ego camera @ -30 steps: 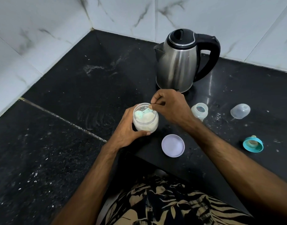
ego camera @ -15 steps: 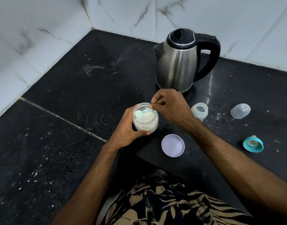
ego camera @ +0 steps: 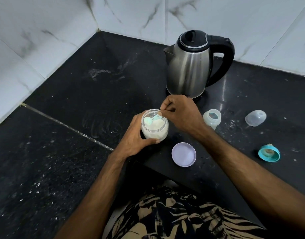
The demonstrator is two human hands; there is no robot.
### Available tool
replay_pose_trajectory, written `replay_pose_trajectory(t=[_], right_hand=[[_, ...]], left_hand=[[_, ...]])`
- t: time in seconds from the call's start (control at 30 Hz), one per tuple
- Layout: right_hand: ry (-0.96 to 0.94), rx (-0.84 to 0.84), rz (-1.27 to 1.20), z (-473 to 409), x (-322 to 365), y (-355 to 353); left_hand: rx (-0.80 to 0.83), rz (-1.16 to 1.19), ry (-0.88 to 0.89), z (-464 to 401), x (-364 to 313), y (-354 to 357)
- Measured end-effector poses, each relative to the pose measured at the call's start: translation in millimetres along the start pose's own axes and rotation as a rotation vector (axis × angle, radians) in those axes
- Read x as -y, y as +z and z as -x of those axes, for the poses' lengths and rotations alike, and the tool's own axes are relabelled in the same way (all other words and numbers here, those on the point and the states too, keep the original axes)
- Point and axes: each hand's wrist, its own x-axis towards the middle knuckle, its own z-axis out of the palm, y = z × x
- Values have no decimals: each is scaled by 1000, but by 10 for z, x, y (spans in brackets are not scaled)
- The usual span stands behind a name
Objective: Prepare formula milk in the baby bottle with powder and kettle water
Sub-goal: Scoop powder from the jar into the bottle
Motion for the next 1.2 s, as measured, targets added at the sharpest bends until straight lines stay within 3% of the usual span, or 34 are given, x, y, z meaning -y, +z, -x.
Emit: replay_pose_trajectory(t=[0.47,0.6,0.9,1.2], right_hand=[[79,-72,-144,59,-78,-165],[96,-88,-232,98,-119,-260],[106,-179,-363,239,-247,-765],[157,-293,-366,464,-461,-1167]], left_hand=[[67,23,-97,3,20,-13],[-27,100,-121,1,-96,-44],[-130,148,24,-110,-637,-103],[-196,174,179,-348,-1091,368]])
